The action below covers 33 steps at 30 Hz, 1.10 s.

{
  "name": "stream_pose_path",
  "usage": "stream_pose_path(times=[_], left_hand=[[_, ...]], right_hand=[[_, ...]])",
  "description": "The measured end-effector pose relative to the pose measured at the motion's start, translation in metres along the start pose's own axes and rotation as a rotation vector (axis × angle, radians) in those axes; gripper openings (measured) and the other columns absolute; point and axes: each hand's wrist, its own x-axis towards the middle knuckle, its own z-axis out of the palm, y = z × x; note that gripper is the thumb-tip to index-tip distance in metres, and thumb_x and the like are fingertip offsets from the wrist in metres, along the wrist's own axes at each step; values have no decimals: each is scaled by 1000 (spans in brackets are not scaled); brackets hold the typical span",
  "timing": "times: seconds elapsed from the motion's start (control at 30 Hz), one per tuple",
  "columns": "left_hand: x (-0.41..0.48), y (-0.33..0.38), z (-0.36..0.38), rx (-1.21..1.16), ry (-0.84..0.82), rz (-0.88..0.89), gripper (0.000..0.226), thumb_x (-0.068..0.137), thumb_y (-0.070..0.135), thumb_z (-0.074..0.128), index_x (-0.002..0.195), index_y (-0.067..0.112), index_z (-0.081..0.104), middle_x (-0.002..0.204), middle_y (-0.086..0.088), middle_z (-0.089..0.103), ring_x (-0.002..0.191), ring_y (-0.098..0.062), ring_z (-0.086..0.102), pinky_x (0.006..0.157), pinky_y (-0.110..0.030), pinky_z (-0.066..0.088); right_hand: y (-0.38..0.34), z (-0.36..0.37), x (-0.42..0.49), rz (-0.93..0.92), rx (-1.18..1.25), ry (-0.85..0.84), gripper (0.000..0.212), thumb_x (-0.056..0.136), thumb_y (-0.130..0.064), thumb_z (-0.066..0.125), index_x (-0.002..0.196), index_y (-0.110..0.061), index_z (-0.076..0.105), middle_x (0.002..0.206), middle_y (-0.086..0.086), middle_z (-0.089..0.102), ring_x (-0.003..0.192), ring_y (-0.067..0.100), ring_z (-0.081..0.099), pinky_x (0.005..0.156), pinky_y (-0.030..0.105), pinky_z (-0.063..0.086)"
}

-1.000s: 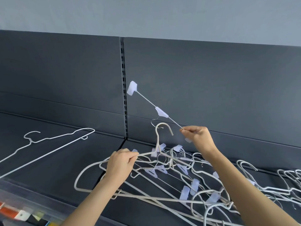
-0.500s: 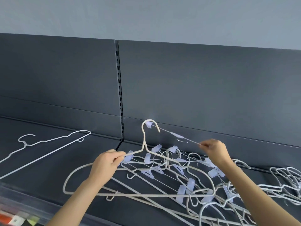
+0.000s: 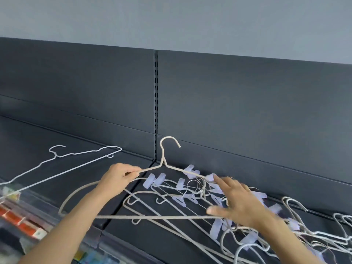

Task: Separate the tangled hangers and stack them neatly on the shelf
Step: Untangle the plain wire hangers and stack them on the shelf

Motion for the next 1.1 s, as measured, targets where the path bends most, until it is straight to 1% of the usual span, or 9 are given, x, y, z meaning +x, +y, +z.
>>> stream_pose_path(times=[0.13,0.23,0.3,0.4,0.47,0.6,0.77,0.97,1.1], left_hand=[[-19,-15,-32,-4,43,-91,20,85,11,62,102,16,71,85,13,69,82,-11,64,88,-33,50],[-30,-31,-53,-8,86,-103,23,83,18,66,105,16,70,83,22,63,85,-7,63,87,-29,49],[-37,-40,-71,53,1,-105,61,68,49,72,121,22,59,93,20,60,93,-5,58,90,-27,45],[-44,-56,-99,399,-216,-90,126,38,82,56,145,25,20,140,10,36,132,-15,32,111,-31,27],[-45,-70,-119,567,-242,-67,125,50,72,63,147,24,0,153,7,12,141,-18,11,116,-33,13],[-39,-129,-172,595,-256,-129,125,58,62,71,145,25,-10,155,8,-2,144,-18,0,118,-34,13],[-28,-211,-237,548,-269,-195,126,57,57,73,146,20,-9,154,7,-2,142,-14,3,117,-30,17],[-3,-297,-286,392,-156,-294,123,58,55,74,147,16,0,154,3,5,142,-14,5,116,-29,17],[26,-356,-308,298,-47,-488,120,60,52,77,147,10,7,155,-8,11,143,-23,12,115,-34,20]], right_hand=[[-29,15,17,-95,-177,20,118,59,-75,58,146,-22,-2,147,-3,21,135,19,20,117,37,14],[-53,22,38,-134,-127,89,109,61,-58,68,145,-23,8,138,-4,31,128,19,29,111,34,24],[-68,23,54,-149,-55,84,107,57,-56,71,143,-24,15,133,-5,34,124,17,32,107,33,28],[-92,21,82,-176,50,77,104,52,-52,75,139,-26,23,128,-7,37,120,14,35,100,30,30],[-116,20,105,-195,120,48,102,51,-48,78,137,-28,25,126,-9,38,119,14,35,100,28,31],[-188,32,160,-249,120,-6,101,53,-45,78,137,-29,24,127,-8,36,122,13,33,107,33,27],[-284,57,232,-303,122,-67,102,52,-47,77,138,-30,24,126,-12,34,125,12,31,107,29,25],[-357,82,281,-251,134,23,97,70,-50,67,145,-30,10,152,-4,12,140,17,12,116,33,12],[-369,97,296,-187,252,51,75,82,-43,61,143,-20,24,148,-4,23,128,12,36,108,24,29]])
